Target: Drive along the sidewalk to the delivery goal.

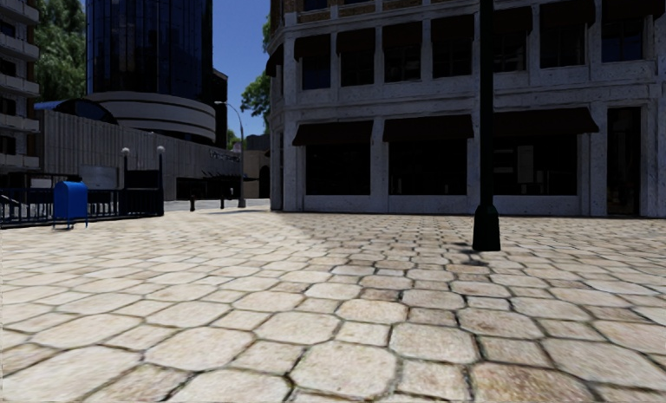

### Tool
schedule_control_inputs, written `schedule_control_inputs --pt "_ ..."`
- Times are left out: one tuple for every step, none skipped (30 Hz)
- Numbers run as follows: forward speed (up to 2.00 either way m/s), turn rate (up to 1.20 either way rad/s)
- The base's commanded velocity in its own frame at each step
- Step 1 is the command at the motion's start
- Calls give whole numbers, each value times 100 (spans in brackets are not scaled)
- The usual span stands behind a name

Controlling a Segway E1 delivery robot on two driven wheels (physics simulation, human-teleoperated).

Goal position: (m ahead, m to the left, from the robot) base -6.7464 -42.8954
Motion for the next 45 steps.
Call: schedule_control_inputs --pt "200 -63" --pt "200 -63" --pt "200 -63" --pt "200 -63" --pt "200 -63" --pt "200 -63" --pt "200 -63" --pt "200 -63" --pt "200 -63" --pt "200 -63" --pt "200 -63" --pt "200 -63" --pt "200 -63" --pt "200 -63" --pt "200 -63" --pt "200 -63" --pt "200 -63" --pt "200 -63" --pt "200 -63" --pt "200 -63" --pt "200 -63" --pt "200 -63" --pt "200 -63" --pt "200 -63" --pt "200 -63" --pt "200 -63" --pt "200 -63" --pt "200 -63" --pt "200 -63" --pt "200 -63" --pt "200 -63" --pt "200 -63" --pt "200 -63" --pt "200 -63" --pt "200 -63" --pt "200 -63" --pt "200 -63" --pt "200 -63" --pt "200 -63" --pt "200 -63" --pt "200 -63" --pt "200 -63" --pt "200 -63" --pt "200 -63" --pt "200 -63"
